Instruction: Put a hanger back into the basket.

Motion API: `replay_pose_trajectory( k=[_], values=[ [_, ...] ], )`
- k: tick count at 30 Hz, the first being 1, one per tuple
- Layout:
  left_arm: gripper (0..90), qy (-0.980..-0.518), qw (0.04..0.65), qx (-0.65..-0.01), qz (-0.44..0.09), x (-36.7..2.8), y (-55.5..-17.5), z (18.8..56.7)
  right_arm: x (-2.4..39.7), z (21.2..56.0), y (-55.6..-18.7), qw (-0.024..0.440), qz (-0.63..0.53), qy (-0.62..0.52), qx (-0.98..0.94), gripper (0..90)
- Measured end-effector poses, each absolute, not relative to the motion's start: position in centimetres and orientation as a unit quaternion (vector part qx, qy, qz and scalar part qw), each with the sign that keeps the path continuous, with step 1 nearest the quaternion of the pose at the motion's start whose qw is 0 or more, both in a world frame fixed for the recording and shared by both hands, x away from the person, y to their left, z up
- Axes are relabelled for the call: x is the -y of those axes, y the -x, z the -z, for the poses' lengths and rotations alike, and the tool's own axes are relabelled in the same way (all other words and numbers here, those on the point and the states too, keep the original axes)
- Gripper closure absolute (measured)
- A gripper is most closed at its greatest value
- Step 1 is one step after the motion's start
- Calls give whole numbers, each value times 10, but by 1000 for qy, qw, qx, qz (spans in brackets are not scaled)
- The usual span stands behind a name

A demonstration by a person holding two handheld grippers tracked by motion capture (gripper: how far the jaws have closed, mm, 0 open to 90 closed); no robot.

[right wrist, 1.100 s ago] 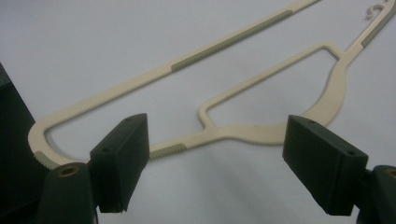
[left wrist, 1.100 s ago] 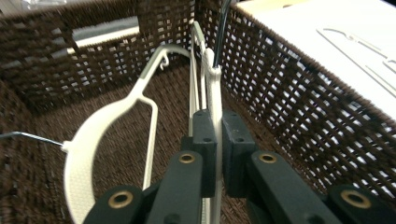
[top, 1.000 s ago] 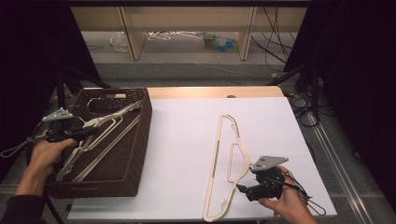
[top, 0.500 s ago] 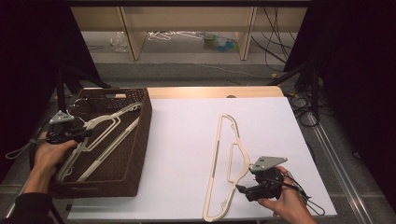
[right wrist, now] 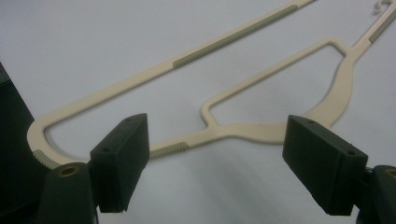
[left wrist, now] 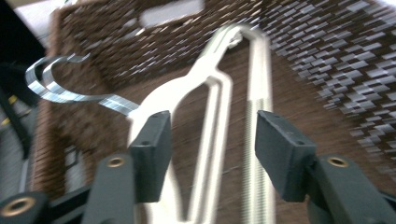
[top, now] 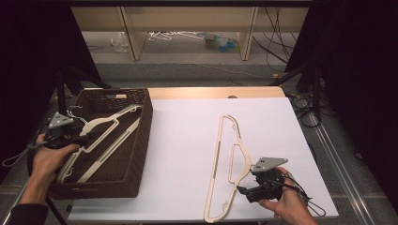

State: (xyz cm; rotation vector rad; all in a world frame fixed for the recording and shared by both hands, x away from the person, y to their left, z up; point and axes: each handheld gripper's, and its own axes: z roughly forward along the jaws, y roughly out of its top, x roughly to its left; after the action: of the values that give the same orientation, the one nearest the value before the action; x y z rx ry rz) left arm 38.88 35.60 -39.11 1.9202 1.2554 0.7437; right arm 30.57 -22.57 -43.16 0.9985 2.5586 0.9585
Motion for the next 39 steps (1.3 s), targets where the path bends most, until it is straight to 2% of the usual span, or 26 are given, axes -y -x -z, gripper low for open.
replay_pose_trajectory(
  k=[5, 15, 17, 18, 21, 27, 30, 39],
  values=[
    [323, -741, 396, -466, -277, -316, -373, 376, 226, 432, -306, 115, -323, -339, -876, 240],
    [211, -764, 468, -373, -242, -231, -341, 365, 228, 435, -307, 121, -334, -352, -866, 221],
    [206, -765, 479, -360, -237, -218, -336, 367, 229, 433, -306, 112, -335, -359, -864, 204],
    [194, -767, 482, -351, -236, -214, -335, 368, 231, 434, -308, 121, -339, -346, -866, 183],
    [176, -761, 498, -351, -224, -197, -327, 374, 231, 433, -307, 119, -347, -357, -859, 184],
    [161, -772, 493, -343, -209, -170, -312, 389, 233, 434, -309, 126, -347, -351, -861, 180],
    [162, -785, 485, -325, -207, -161, -306, 396, 232, 434, -308, 124, -344, -351, -862, 181],
    [162, -792, 481, -322, -194, -149, -290, 417, 230, 437, -308, 125, -340, -354, -862, 182]
  ],
)
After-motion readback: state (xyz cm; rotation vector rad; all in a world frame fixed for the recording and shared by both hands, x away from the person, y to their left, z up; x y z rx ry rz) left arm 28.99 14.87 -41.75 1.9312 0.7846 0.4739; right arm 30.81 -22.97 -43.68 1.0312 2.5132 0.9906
